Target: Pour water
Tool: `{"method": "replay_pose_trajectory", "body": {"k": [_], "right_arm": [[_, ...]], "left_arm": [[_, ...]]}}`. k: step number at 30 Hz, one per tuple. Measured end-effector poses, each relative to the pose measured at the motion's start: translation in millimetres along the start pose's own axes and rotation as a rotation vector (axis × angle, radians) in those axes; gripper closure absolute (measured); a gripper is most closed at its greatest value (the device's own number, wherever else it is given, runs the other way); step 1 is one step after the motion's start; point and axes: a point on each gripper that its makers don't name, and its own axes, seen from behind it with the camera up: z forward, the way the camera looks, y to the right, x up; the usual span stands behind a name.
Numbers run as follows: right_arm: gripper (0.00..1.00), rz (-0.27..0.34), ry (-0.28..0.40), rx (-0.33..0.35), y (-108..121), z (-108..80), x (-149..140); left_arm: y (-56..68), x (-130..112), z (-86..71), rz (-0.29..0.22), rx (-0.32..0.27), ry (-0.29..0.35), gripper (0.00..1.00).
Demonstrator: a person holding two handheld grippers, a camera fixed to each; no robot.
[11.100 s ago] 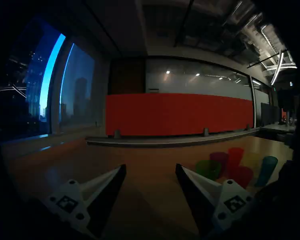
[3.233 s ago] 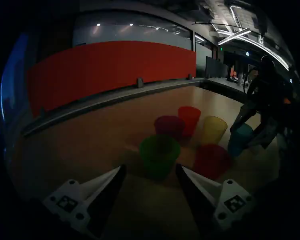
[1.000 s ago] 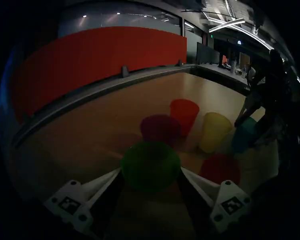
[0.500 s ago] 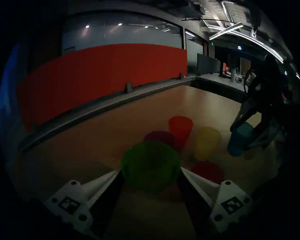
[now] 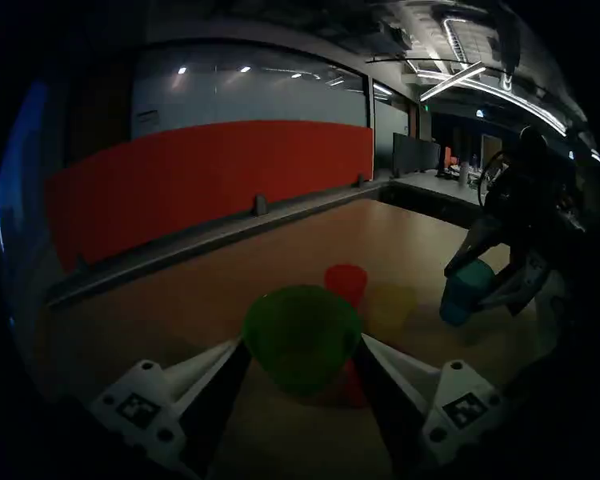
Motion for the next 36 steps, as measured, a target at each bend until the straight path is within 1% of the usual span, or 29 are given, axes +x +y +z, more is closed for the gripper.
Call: {"method": "replay_pose_trajectory", "body": {"k": [8, 15, 23, 29, 36], "right_arm": [[0.0, -0.011, 0.059, -0.003, -6.2, -9.0, 21.2], [0.0, -0.022, 0.124, 0.006, -14.8, -16.1, 42.1], [0.0, -0.022, 0.189, 0.0, -17.6, -19.7, 61.5], [0.0, -0.031, 0.234, -0.015, -17.8, -21.5, 73.4], [0.0, -0.02, 0.294, -0.017, -21.1, -22.0, 87.6]], "left_arm": [[9.8, 16.6, -20.4, 0.005, 0.006, 0.06, 0.14], [20.9, 32.4, -38.2, -0.013, -0.002, 0.128, 0.14], [33.7, 48.7, -57.2, -0.005, -0.004, 0.201, 0.14], [44.4, 58.8, -68.7, -0.013, -0.019, 0.251, 0.14], [51.7, 66.8, -77.3, -0.008, -0.025, 0.295, 0.14]]}}
